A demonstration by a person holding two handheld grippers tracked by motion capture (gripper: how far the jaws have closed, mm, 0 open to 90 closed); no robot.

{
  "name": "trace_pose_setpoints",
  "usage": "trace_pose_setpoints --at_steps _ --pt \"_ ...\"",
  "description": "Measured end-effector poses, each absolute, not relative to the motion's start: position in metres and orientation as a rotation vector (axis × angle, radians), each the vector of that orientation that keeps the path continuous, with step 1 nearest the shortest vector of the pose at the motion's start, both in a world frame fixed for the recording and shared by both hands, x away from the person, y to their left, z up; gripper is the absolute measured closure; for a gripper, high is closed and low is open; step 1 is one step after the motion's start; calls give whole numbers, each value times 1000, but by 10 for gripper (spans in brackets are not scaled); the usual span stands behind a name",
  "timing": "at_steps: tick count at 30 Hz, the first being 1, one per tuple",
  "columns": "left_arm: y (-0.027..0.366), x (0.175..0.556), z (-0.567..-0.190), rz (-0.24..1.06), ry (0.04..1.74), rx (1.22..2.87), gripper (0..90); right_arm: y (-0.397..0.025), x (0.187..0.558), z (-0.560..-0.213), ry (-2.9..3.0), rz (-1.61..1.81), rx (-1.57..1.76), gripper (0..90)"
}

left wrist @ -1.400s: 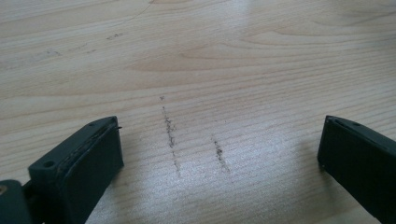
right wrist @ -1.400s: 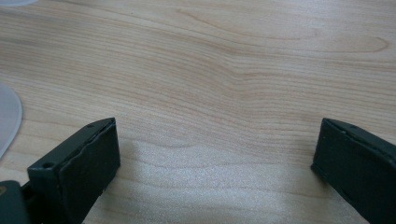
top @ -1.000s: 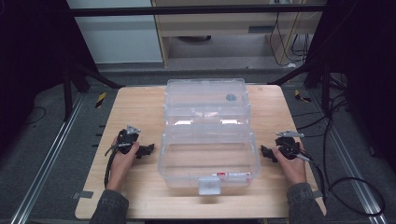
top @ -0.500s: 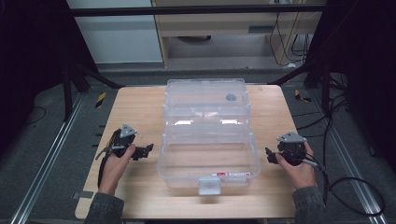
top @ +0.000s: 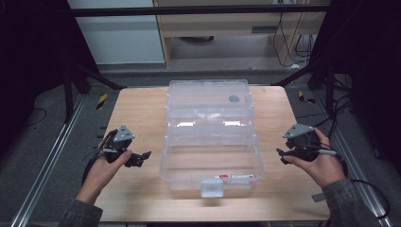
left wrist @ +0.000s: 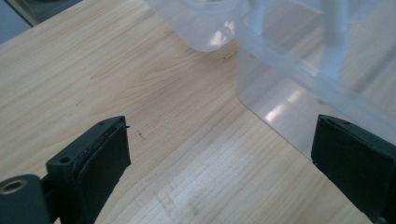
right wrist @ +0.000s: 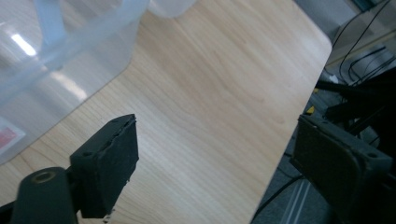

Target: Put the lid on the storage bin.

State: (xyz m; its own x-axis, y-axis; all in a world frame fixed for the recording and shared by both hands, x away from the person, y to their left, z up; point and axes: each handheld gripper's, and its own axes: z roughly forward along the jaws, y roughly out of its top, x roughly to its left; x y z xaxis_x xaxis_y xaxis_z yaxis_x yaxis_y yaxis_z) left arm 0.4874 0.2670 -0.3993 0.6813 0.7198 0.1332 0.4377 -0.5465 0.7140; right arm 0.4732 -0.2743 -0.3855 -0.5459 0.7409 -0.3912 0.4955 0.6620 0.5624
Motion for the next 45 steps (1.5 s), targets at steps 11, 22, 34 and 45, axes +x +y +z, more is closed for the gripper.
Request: trace_pose_setpoints --at_steps 11,22,34,45 --pt "232 461 -360 508 646 2296 42 -244 488 -314 2390 543 676 373" --pt "201 465 -346 469 530 2387 69 -206 520 -272 2495 496 480 512" --pt "184 459 -348 450 466 2425 59 -173 533 -269 2568 485 347 588" --pt "167 456 -353 418 384 2479 63 -145 562 -286 2647 374 224 589"
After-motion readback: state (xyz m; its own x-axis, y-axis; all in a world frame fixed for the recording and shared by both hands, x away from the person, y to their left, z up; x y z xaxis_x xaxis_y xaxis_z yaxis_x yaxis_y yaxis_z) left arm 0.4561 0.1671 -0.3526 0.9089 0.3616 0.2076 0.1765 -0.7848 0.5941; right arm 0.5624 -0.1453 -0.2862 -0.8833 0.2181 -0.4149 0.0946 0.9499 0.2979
